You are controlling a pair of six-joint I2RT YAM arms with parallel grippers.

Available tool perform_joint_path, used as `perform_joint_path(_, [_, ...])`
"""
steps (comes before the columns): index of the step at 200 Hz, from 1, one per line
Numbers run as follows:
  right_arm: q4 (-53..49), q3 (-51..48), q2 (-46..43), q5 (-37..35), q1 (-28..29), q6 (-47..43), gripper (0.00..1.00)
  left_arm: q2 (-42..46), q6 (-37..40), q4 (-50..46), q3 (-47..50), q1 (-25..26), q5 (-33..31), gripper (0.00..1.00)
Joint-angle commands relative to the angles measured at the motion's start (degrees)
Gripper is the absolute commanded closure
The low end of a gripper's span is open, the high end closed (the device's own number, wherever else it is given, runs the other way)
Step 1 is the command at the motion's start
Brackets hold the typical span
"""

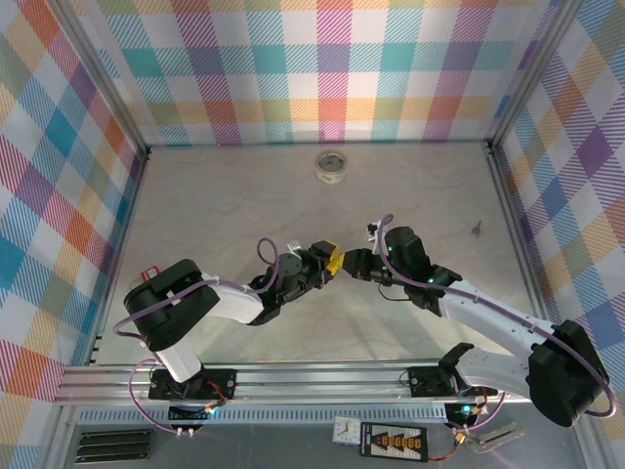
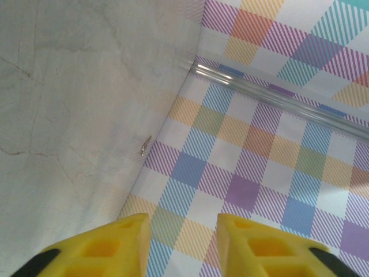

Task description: Unlock with the key

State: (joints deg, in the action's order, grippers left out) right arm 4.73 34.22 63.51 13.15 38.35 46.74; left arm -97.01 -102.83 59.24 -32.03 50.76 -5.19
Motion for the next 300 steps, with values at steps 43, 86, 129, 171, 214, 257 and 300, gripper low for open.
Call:
perform_joint_path(43, [2.0, -1.3, -2.8, 1.8, 0.4, -2.1, 1.0, 4.1, 0.9, 5.6, 2.7, -2.3, 0.5, 0.8])
perform_joint_path(86, [3.3, -1.4, -1.6, 3.8, 0.5, -2.9, 1.0, 4.8, 2.0, 4.8, 1.8, -2.5, 1.2, 0.92])
perform_joint_path(129, [2.8, -1.0, -1.5, 3.7, 0.5, -4.5, 1.0, 5.1, 3.0, 4.4, 1.8, -2.4, 1.9, 1.0])
perform_joint_path(171, [6.6, -1.6, -4.0, 6.4, -0.6, 1.6, 0.39, 10.4, 15.6, 4.4, 3.1, -3.4, 0.9, 1.0])
perform_joint_path(214, [17.5, -1.3, -5.7, 13.4, -1.7, 12.1, 0.21, 28.4, 45.1, -14.6, 2.5, 0.2, -6.9, 1.0])
perform_joint_path(257, [39.2, -5.3, 0.6, 17.1, -1.4, 21.9, 0.24, 36.5, 56.0, -17.1, 4.5, 2.9, -11.3, 1.0])
perform_joint_path(300, [47.4, -5.4, 5.0, 18.1, 0.3, 24.8, 0.32, 36.3, 57.7, -14.4, 5.0, 3.5, -12.0, 1.0])
